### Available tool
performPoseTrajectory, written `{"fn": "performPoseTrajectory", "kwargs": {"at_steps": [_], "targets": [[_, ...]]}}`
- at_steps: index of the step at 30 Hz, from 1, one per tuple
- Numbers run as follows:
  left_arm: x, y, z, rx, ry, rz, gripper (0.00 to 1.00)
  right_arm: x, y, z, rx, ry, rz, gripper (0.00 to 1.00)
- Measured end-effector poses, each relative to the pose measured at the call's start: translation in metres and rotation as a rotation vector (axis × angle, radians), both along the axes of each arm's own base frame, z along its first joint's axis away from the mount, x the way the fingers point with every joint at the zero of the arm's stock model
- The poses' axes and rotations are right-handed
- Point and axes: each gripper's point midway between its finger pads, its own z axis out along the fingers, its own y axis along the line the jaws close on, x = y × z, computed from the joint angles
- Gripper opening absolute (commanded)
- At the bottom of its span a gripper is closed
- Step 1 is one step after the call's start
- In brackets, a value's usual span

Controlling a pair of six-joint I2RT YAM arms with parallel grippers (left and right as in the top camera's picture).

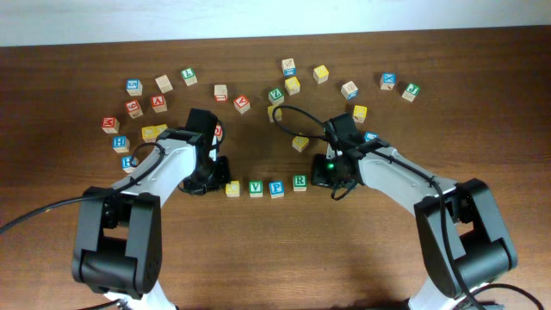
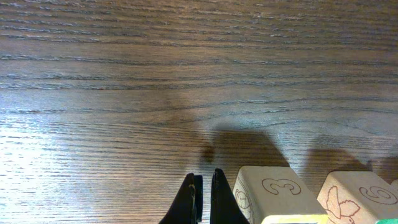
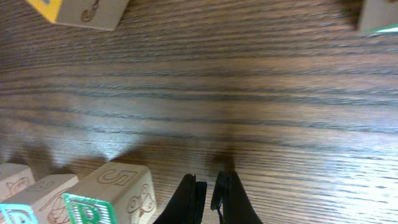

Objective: Spell out CVPR
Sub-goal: 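Push the block row together from both ends with both grippers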

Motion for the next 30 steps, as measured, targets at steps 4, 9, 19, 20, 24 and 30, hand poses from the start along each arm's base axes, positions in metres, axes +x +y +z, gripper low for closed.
{"fn": "performPoseTrajectory", "kwargs": {"at_steps": [4,9,19,20,24,30], "targets": [[0.001,-0.004,0.0,-0.023,-0.002,-0.001,0.0,-0.004,0.024,0.002,0.032,-0.025,0.073,0.04],[-0.003,-0.024,0.001,-0.047,-0.005,-0.05,0.0,-0.006,0.027,0.002,0.037,-0.027,0.099,0.04],[-0.003,-0.025,0.001,-0.053,0.0,-0.007,0.0,-0.021,0.037,0.003,0.089,0.01,0.198,0.04],[-0.003,-0.025,0.001,-0.054,0.0,-0.005,0.0,-0.023,0.039,0.003,0.084,-0.003,0.239,0.04],[-0.002,-0.025,0.001,-0.055,-0.003,-0.004,0.0,-0.026,0.048,0.003,0.068,-0.041,0.327,0.07],[-0.002,-0.025,0.001,-0.055,-0.003,-0.004,0.0,0.003,0.037,0.004,-0.024,-0.15,0.255,0.11]]}}
